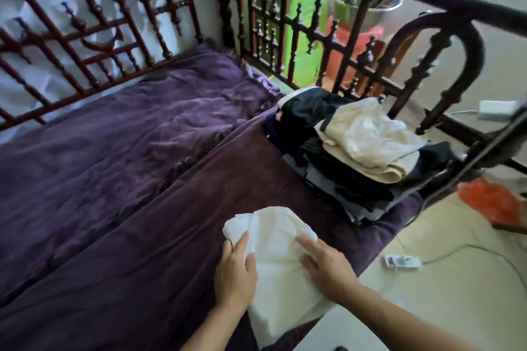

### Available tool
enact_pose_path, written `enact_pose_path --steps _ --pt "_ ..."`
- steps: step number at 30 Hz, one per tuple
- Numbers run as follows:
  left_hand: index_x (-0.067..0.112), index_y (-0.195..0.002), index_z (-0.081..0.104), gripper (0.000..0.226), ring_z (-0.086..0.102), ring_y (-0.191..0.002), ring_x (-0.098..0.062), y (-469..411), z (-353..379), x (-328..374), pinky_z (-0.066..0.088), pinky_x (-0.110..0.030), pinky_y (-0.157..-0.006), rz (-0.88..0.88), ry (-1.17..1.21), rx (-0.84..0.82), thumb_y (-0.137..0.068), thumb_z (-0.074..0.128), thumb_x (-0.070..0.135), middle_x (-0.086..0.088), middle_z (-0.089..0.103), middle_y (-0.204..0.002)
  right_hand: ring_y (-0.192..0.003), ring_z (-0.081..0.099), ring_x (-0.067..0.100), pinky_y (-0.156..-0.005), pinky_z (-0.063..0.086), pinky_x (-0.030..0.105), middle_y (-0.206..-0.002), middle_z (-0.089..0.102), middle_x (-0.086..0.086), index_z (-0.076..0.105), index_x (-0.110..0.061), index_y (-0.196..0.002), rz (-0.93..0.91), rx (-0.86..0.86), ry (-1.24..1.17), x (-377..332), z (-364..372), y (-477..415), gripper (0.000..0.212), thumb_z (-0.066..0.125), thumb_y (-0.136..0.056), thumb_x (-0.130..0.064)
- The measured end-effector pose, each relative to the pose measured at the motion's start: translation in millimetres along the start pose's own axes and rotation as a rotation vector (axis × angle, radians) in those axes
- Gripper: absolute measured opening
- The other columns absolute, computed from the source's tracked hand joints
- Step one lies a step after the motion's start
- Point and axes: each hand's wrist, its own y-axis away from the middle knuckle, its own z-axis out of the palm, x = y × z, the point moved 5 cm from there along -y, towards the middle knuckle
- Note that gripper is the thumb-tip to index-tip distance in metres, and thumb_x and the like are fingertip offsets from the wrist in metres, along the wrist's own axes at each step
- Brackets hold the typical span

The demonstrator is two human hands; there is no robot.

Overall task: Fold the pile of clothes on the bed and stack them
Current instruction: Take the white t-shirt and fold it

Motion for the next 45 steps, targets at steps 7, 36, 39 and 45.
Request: enact_pose_path --steps 7,36,39,45 --pt "0.011 -0.135 0.053 0.046 0.058 -0.11 -0.032 -45 24 172 0.045 -0.035 -0.092 0.181 0.094 0.126 -0.09 0.059 0.01 -0.015 0.053 -0.126 -0.112 0.054 0.025 -0.093 0.044 0.039 -0.127 0.054 -0.005 0.036 -0.047 -0.138 -0.126 0.19 -0.02 63 -168 -31 0.043 0.042 -0.096 -0.041" --pt "0.042 -0.149 0.007 0.055 -0.008 -0.147 -0.022 -215 178 278 0.012 -0.04 -0.117 0.403 -0.596 -0.239 -0.099 0.029 0.039 0.0 -0.008 -0.161 -0.148 -0.014 0.018 -0.117 0.007 0.047 -0.161 -0.016 -0.002 -0.005 -0.044 -0.15 0.034 -0.006 0.406 208 -238 -196 0.079 -0.004 -0.079 -0.08" --pt "0.038 -0.148 0.016 0.053 0.006 -0.146 -0.023 -203 159 280 0.026 -0.041 -0.11 0.342 -0.551 -0.239 -0.098 0.033 0.036 0.001 -0.003 -0.16 -0.149 0.0 0.02 -0.114 0.015 0.047 -0.162 0.001 -0.001 0.012 -0.042 -0.149 0.011 -0.027 0.424 195 -252 -197 0.08 0.004 -0.079 -0.081" --pt "0.026 -0.131 0.049 0.037 0.054 -0.112 -0.021 -142 88 250 0.044 -0.037 -0.092 0.048 -0.465 -0.156 -0.096 0.043 0.037 0.001 0.053 -0.125 -0.121 0.045 0.02 -0.097 0.035 0.037 -0.135 0.048 -0.002 0.054 -0.029 -0.126 -0.328 0.145 0.587 123 -292 -202 0.043 0.036 -0.094 -0.053"
